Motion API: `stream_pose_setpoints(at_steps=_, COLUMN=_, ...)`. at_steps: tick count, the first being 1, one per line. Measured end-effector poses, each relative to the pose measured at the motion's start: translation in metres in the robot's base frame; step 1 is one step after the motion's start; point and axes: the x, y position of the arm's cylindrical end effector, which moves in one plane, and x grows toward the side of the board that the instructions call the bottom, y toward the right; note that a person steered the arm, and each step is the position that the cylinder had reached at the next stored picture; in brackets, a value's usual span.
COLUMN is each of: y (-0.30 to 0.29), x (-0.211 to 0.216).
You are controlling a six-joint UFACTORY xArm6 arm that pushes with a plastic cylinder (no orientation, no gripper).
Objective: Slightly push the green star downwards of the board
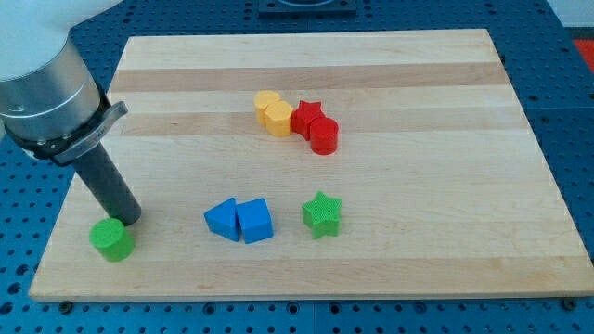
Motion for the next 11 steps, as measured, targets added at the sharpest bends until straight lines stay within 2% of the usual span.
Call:
stream_pose_setpoints(at_steps=2, y=0.060, x=-0.033)
stream_pose_setpoints(at_steps=5, y=0.219, x=-0.036)
stream_pose_setpoints(at_steps=7, y=0.228, x=-0.035)
stream_pose_setpoints(at_steps=11, y=0.199, x=-0.012)
